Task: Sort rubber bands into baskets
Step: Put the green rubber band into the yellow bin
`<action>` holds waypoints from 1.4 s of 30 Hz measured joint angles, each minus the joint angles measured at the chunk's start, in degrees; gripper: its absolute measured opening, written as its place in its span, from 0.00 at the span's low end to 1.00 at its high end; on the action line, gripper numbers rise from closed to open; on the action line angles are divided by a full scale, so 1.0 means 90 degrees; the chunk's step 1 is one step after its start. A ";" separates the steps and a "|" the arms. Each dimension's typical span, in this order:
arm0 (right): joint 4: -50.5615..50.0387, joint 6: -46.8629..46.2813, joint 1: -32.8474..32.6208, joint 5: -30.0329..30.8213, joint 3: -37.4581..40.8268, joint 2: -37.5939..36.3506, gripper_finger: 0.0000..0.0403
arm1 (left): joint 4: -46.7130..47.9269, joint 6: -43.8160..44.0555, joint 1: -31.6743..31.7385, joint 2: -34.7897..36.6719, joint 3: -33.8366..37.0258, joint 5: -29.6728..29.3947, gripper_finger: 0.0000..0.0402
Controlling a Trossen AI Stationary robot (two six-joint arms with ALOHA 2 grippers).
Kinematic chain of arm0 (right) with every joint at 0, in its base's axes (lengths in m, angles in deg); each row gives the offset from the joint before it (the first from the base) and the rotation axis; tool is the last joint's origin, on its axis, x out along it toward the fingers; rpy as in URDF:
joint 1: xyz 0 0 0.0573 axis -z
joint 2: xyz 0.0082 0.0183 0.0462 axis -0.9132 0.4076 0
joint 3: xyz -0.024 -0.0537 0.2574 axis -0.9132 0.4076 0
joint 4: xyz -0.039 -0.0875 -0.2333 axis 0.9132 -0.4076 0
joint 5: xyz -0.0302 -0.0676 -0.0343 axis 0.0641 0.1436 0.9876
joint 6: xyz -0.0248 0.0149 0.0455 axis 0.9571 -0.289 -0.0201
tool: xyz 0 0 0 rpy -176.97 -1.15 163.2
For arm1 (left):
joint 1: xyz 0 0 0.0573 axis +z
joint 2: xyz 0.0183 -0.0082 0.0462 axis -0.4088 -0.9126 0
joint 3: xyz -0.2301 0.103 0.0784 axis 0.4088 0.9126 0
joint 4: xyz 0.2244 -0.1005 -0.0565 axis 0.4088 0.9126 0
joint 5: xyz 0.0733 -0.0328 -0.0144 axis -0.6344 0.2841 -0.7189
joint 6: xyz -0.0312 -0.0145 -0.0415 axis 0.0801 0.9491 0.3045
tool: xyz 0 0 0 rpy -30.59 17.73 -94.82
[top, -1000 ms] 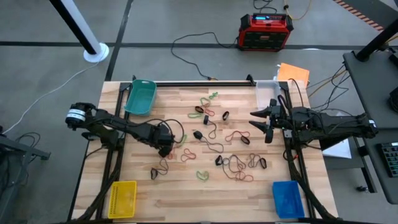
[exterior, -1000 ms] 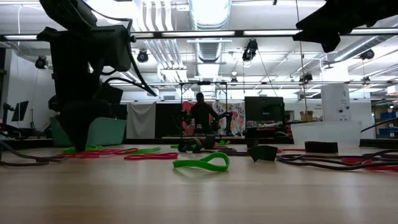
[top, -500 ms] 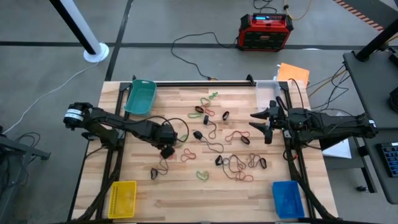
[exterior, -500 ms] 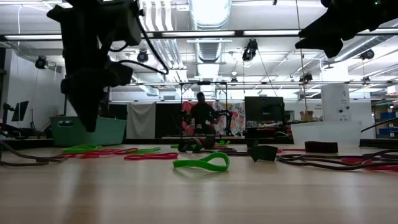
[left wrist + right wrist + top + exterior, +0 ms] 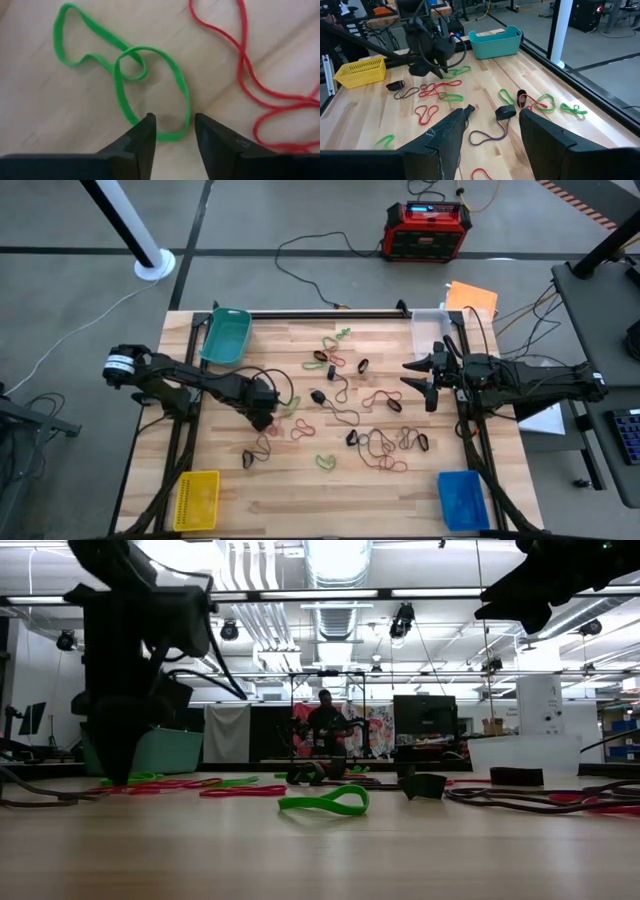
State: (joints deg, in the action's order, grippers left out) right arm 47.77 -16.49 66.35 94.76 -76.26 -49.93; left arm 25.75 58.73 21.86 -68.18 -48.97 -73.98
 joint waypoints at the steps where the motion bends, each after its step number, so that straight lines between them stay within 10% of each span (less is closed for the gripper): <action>1: 0.0000 0.0000 0.0001 0.0001 0.0000 0.0000 0.45 | -0.0128 -0.0002 0.0011 0.0020 0.0091 -0.0004 0.32; 18: 0.0002 0.0002 0.0000 0.0000 0.0000 -0.0002 0.45 | -0.0584 -0.0230 -0.0036 0.0032 0.0246 -0.0018 0.01; 31: -0.0160 -0.0139 0.0000 -0.0008 0.0024 0.0000 0.45 | 0.0886 -0.0798 -0.0746 0.0239 -0.1613 -0.0271 0.00; 42: -0.0243 -0.0267 0.0000 -0.0010 0.0051 0.0000 0.45 | 0.0827 0.0047 -0.0467 0.0070 -0.0962 -0.0360 0.15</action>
State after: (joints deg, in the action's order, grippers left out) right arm 45.58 -18.90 66.35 94.67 -75.80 -49.93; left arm 33.20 59.16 17.65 -67.55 -57.63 -77.22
